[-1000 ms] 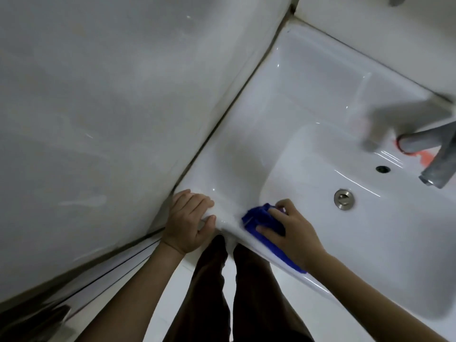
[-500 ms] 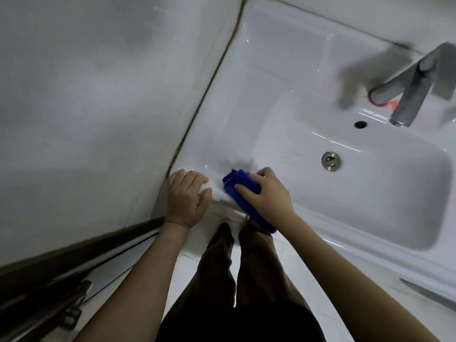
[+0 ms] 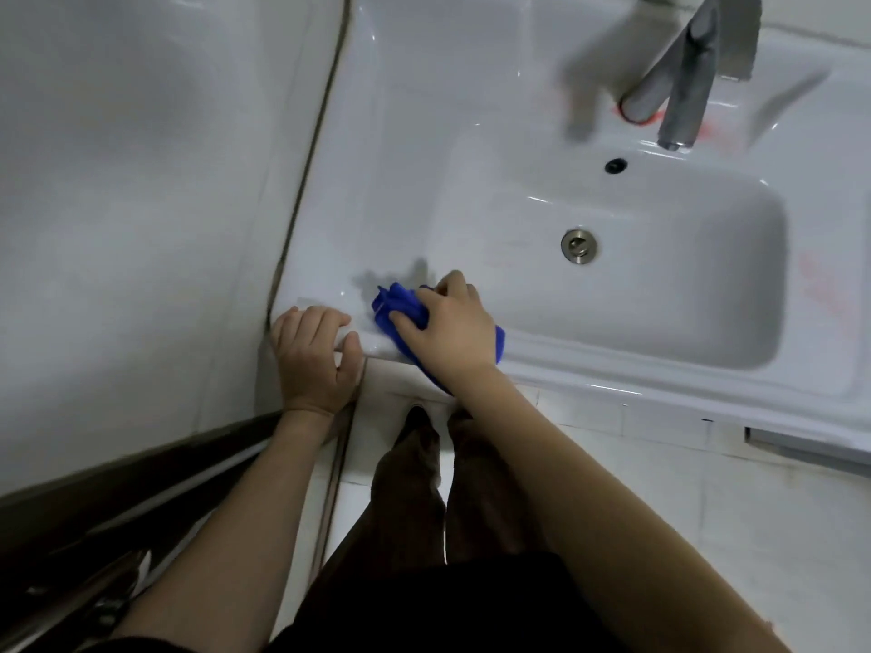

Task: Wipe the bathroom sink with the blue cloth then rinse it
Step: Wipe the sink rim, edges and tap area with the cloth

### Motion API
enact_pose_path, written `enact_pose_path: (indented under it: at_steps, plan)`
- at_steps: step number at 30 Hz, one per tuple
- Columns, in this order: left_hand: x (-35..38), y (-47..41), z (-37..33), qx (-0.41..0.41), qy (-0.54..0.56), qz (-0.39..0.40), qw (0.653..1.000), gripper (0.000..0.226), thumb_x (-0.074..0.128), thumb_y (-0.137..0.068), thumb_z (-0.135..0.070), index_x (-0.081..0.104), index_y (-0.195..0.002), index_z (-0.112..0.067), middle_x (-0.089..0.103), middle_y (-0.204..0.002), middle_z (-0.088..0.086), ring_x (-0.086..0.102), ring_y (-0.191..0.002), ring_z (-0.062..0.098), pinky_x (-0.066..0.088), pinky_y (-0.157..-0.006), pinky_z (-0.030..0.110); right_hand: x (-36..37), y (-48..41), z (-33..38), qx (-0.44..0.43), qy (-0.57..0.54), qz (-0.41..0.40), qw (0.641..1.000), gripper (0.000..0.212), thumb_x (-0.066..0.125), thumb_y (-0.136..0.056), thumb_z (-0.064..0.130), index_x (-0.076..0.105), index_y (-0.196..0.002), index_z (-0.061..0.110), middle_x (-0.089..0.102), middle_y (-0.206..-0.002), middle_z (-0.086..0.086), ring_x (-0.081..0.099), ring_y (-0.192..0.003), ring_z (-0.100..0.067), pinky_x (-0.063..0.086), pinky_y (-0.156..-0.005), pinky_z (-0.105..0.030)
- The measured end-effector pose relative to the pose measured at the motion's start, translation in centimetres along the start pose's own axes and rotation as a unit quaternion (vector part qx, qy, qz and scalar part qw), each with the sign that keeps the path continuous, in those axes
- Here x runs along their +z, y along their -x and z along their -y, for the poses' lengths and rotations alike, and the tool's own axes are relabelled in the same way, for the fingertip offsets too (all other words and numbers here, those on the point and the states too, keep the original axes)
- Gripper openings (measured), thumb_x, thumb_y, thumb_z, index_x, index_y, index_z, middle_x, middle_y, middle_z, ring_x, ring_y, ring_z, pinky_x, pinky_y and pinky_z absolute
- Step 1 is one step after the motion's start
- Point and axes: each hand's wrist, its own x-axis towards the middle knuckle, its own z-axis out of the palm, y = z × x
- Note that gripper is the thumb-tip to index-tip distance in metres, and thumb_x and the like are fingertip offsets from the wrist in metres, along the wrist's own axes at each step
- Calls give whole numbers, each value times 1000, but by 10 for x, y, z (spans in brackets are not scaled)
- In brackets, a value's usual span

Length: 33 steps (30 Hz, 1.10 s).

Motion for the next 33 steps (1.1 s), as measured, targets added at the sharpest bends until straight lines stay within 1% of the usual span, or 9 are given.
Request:
enact_pose_path:
  at_steps: [4,7,10,14,19,22,24,29,33]
  plan:
    - [-7,0,-3,3,14,-14,1000,24,45,-86,-22,64,-83,-7,66,-85,11,49,-82,28,40,-82,41,-26,18,-48,34,-15,7,999,35,54,-86,54,65,-85,21,49,-98,0,52,-90,-18,47,-66,-32]
    - [-7,1,-10,-23,21,-16,999,20,47,-84,-18,64,-81,-7,65,-84,11,51,-80,31,40,-83,42,-71,48,-130,124,7,-12,992,32,56,-85,52,60,-72,22,50,-96,-1,55,-85,-21,44,-64,-31]
    - [-9,0,-13,-29,5,-7,1000,18,48,-82,-15,63,-82,-7,64,-84,12,50,-81,31,38,-88,41,-107,73,-188,209,10,-33,977,31,58,-86,49,63,-77,20,50,-99,-3,56,-87,-24,40,-63,-29]
    - [-6,2,-13,-14,-17,-3,1000,17,48,-84,-14,63,-83,-6,64,-85,14,50,-82,32,40,-91,44,-89,67,-179,164,36,-60,984,33,58,-85,49,67,-84,17,49,-100,-3,50,-91,-22,40,-62,-29]
    - [1,4,-17,-39,-35,0,999,21,44,-87,-14,63,-86,-6,63,-90,16,52,-85,34,33,-101,39,-54,43,-109,57,17,-23,998,33,52,-87,48,53,-72,18,45,-96,-2,44,-87,-21,38,-60,-30]
    - [-2,3,-22,-60,-25,14,998,25,43,-86,-13,66,-88,-3,65,-92,17,54,-89,35,30,-102,37,-66,47,-131,38,-12,-6,999,35,50,-89,49,55,-73,17,47,-96,-4,46,-86,-22,41,-62,-32]
    - [-3,3,-23,-75,-17,19,997,24,45,-86,-12,67,-88,-2,66,-93,18,57,-90,35,29,-101,34,-87,63,-175,57,-7,-20,998,37,51,-88,50,55,-71,17,47,-95,-3,48,-86,-23,41,-63,-31]
    - [-3,-1,-29,-77,-20,13,997,18,50,-87,-12,62,-77,-4,64,-84,16,56,-83,33,29,-90,31,-148,106,-298,188,11,-84,979,34,54,-84,48,61,-72,17,49,-93,-4,55,-88,-29,46,-66,-33]
    - [2,-2,-24,-78,-44,7,996,17,50,-86,-12,60,-73,-5,62,-80,16,54,-79,34,28,-86,32,-137,109,-292,204,15,-121,971,32,55,-82,45,59,-70,15,46,-94,-5,51,-91,-31,42,-64,-33]
